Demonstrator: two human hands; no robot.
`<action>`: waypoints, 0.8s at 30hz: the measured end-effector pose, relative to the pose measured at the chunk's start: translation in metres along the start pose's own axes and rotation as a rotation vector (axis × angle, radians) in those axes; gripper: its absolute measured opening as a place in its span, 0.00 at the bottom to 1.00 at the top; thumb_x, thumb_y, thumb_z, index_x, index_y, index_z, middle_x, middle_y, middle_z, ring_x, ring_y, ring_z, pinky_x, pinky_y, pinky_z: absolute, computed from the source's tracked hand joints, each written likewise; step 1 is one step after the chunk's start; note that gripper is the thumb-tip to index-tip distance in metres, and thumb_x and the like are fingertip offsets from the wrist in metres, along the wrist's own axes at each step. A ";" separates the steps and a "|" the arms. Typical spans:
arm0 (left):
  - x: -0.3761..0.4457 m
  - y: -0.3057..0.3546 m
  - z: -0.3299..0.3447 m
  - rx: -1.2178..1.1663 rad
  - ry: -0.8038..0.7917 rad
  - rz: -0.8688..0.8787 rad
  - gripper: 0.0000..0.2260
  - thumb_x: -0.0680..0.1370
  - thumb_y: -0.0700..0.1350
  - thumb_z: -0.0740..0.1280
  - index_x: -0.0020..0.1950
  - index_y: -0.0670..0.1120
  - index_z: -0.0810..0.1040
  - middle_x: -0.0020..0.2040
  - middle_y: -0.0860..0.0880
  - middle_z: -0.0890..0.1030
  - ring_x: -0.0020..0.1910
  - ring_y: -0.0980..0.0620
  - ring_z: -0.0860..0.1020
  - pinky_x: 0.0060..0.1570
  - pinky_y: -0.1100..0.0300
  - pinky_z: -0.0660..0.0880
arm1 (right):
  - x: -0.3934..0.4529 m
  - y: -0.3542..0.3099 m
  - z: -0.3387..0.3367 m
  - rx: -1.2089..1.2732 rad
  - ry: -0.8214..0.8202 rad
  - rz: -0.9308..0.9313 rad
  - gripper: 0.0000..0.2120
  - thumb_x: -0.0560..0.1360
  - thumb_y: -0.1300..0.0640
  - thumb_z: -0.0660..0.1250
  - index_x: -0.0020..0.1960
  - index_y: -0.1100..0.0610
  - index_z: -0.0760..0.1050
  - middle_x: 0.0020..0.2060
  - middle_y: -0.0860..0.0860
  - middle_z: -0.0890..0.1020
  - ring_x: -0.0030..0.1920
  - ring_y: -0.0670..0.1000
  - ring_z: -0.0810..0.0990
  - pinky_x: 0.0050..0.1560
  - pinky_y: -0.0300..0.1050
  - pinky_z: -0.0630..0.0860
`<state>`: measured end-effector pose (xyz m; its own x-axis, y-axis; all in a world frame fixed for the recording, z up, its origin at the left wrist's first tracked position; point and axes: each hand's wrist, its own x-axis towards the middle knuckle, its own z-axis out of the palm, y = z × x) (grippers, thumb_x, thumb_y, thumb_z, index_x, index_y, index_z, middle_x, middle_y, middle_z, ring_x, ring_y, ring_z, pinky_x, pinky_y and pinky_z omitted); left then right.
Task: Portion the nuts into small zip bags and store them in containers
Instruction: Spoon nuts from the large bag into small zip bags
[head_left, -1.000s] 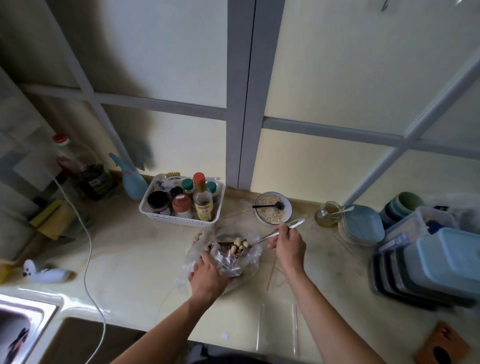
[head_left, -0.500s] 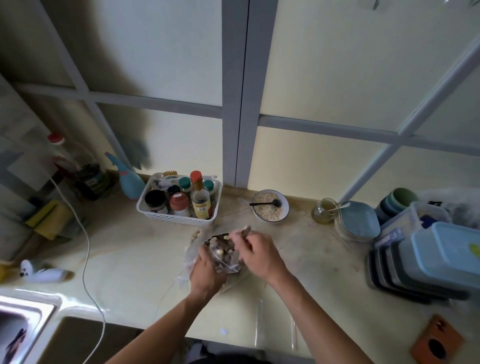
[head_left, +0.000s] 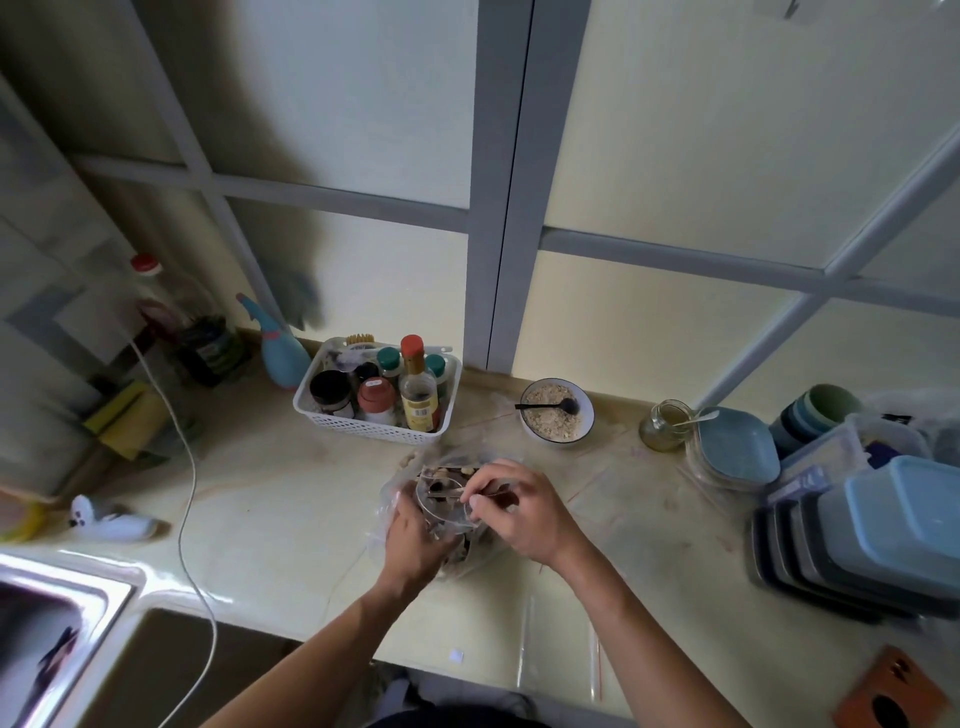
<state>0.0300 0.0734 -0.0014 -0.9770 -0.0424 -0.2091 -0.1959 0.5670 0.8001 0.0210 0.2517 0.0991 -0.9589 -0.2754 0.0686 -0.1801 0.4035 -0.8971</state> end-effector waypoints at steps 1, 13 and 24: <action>0.000 0.000 0.000 0.001 0.001 -0.004 0.37 0.68 0.53 0.79 0.69 0.44 0.65 0.57 0.51 0.71 0.53 0.50 0.75 0.52 0.56 0.76 | 0.000 0.000 -0.002 0.016 0.004 0.010 0.05 0.73 0.59 0.69 0.41 0.51 0.83 0.42 0.48 0.81 0.41 0.51 0.83 0.45 0.53 0.81; -0.001 -0.003 -0.003 0.022 0.007 0.024 0.38 0.68 0.52 0.79 0.72 0.47 0.65 0.62 0.49 0.68 0.59 0.50 0.70 0.60 0.57 0.73 | 0.001 0.017 -0.014 0.448 0.141 0.125 0.07 0.74 0.67 0.64 0.45 0.65 0.81 0.39 0.62 0.84 0.41 0.60 0.86 0.45 0.49 0.81; -0.002 -0.003 -0.005 0.039 -0.022 -0.038 0.45 0.64 0.53 0.81 0.75 0.47 0.63 0.66 0.47 0.74 0.65 0.44 0.74 0.61 0.53 0.73 | -0.002 0.034 -0.023 0.280 0.385 0.262 0.07 0.80 0.54 0.70 0.49 0.56 0.85 0.32 0.55 0.85 0.34 0.54 0.85 0.40 0.50 0.82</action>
<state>0.0323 0.0677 -0.0004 -0.9668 -0.0466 -0.2511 -0.2285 0.5969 0.7691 0.0117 0.2857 0.0789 -0.9843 0.1639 -0.0652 0.0907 0.1534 -0.9840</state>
